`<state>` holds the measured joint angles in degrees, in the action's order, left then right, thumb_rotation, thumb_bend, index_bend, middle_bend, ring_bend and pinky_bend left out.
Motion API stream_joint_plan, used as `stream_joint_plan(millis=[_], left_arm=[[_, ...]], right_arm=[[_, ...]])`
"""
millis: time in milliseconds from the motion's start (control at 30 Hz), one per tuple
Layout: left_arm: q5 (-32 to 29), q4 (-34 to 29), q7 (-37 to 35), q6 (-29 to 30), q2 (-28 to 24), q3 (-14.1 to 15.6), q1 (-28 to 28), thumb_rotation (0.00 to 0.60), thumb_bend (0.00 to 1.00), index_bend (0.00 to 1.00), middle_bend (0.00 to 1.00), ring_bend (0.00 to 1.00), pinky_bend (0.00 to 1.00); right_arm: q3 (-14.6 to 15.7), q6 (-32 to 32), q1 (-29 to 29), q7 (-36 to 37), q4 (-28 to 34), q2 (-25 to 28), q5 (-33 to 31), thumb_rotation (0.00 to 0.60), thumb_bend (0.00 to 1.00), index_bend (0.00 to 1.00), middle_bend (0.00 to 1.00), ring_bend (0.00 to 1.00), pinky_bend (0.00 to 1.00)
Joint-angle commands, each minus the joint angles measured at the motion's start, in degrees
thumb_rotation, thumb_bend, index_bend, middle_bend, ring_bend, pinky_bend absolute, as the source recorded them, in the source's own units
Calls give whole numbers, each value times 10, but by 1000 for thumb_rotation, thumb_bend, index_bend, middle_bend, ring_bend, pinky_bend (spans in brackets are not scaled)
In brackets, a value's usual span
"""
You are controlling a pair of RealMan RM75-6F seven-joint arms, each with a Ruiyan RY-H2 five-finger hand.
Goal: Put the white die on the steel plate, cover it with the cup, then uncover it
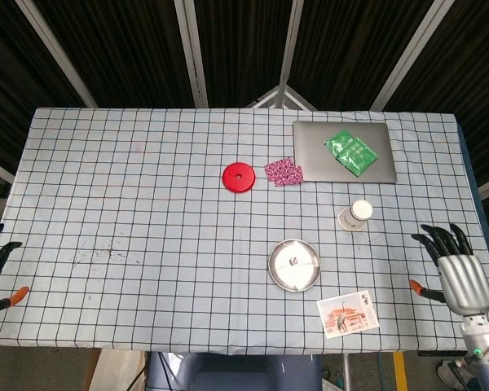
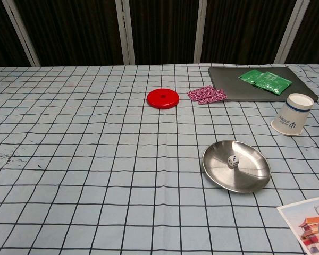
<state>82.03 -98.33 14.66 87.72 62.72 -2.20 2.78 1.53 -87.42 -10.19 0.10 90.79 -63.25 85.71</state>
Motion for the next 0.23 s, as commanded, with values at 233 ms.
stream_joint_plan(millis=[233], left_arm=[[7, 8, -36, 14, -14, -2, -9, 600, 230, 237, 0, 0, 128]], right_arm=[[10, -53, 49, -104, -49, -48, 14, 600, 167, 206, 165, 140, 0]])
